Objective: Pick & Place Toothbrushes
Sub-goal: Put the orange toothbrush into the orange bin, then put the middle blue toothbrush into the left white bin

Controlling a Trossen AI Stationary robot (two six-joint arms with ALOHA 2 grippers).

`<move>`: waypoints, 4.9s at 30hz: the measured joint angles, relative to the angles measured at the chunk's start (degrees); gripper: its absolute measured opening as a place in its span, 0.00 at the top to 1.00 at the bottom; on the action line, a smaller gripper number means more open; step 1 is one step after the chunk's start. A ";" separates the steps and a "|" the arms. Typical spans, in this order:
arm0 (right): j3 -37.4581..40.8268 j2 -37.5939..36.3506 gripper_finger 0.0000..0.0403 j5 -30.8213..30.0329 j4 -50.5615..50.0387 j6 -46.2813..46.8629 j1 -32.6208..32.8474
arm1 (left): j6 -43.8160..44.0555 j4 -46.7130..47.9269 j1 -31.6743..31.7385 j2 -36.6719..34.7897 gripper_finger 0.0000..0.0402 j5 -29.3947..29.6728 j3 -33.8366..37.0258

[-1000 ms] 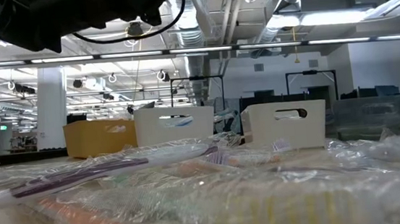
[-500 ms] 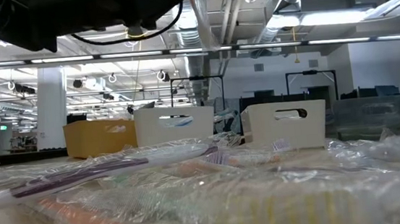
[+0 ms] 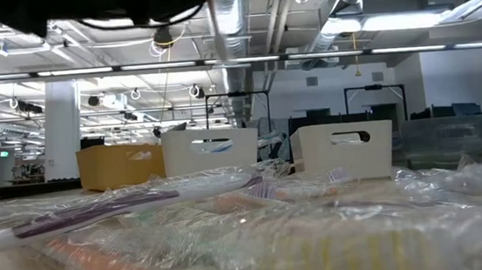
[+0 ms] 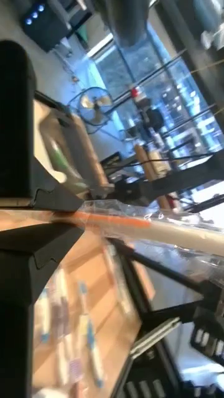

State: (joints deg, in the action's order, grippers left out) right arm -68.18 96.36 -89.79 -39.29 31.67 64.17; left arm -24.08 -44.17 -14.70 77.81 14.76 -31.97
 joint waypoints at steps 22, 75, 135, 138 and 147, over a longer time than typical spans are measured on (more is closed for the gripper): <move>0.02 0.00 0.43 10.57 -18.78 29.43 -8.05 | -15.82 48.97 2.62 -32.55 0.97 34.96 -7.27; 0.02 0.04 0.43 13.74 -18.43 29.87 -9.45 | -25.69 85.94 58.74 -7.25 0.93 -8.93 -15.85; 0.04 0.07 0.43 19.48 -16.24 29.85 -9.44 | -22.32 87.20 60.30 -3.11 0.52 -8.10 -15.85; 0.04 0.07 0.43 19.48 -16.18 29.33 -9.44 | -22.36 87.27 60.30 -7.09 0.51 -8.08 -15.85; 0.04 0.07 0.43 19.48 -16.85 29.26 -9.55 | -14.87 86.93 57.97 -18.50 0.51 -7.84 -15.87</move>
State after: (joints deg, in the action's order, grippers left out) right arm -68.14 96.42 -70.30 -56.14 60.93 54.62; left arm -38.94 42.76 43.27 59.31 6.92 -47.83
